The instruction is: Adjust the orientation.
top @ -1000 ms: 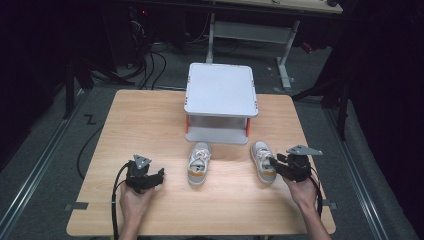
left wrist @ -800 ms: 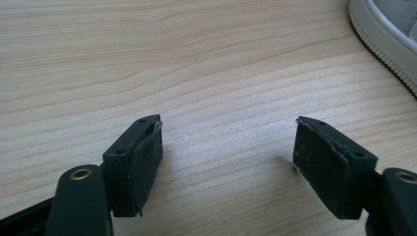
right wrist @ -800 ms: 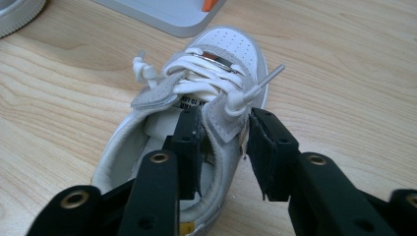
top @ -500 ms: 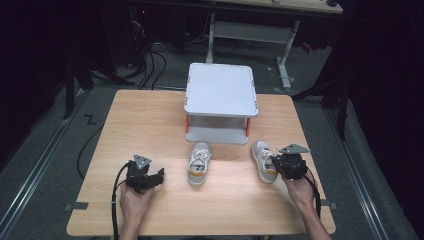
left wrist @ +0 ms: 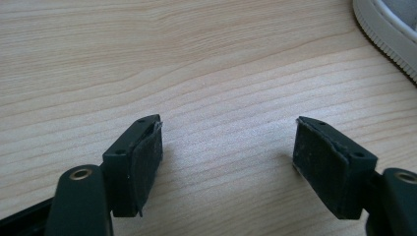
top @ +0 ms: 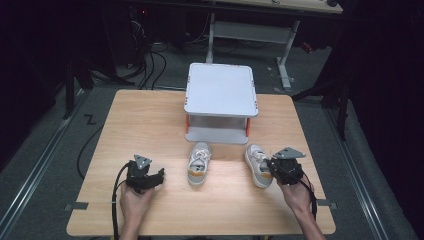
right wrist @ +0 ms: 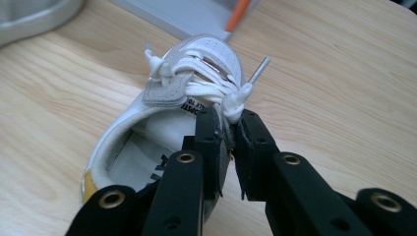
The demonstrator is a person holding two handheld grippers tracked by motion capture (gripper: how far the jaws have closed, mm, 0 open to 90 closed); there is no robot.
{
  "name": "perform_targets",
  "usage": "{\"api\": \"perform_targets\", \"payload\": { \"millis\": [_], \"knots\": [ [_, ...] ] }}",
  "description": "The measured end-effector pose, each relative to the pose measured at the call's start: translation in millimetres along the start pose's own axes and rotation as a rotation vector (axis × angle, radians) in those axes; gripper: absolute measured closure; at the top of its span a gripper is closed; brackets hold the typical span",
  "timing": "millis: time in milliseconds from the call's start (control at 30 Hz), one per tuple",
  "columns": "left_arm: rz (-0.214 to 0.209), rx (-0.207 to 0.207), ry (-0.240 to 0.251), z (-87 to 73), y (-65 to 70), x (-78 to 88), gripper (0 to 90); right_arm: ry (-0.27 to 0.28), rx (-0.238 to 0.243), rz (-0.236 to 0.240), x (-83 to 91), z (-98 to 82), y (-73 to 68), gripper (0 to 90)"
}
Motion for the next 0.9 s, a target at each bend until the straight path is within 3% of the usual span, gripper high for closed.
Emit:
{"api": "perform_targets", "payload": {
  "millis": [33, 67, 367, 633, 900],
  "knots": [
    [-0.001, 0.001, 0.0, 0.0, 0.0, 0.0, 27.3, 0.007, 0.018, 0.011, 1.5, 4.2, -9.8, 81.1],
    [-0.001, 0.001, 0.0, 0.1, 0.0, 0.0, 27.3, 0.007, 0.018, 0.011, 1.5, 4.2, -9.8, 81.1],
    [0.001, 0.002, 0.0, 0.1, 0.1, -0.2, 27.3, 0.023, 0.088, 0.053, -5.8, 30.1, -55.0, 81.1],
    [0.001, 0.003, 0.0, 0.4, 0.1, -0.4, 27.3, 0.0, 0.094, 0.067, -26.6, 41.3, -76.7, 81.1],
    [0.002, -0.003, -0.002, 0.2, 0.2, -0.5, 27.3, -0.002, 0.09, 0.064, -36.6, 46.9, -86.1, 81.0]
  ]
}}
Point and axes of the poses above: each handheld gripper's, and its own axes: x roughly backward along the jaws, z roughly out of its top, y roughly to its right, the point moved 10 cm from there along -x, roughly forward along the jaws, and after that the axes turned 2 degrees about y, right-handed, at the moved point
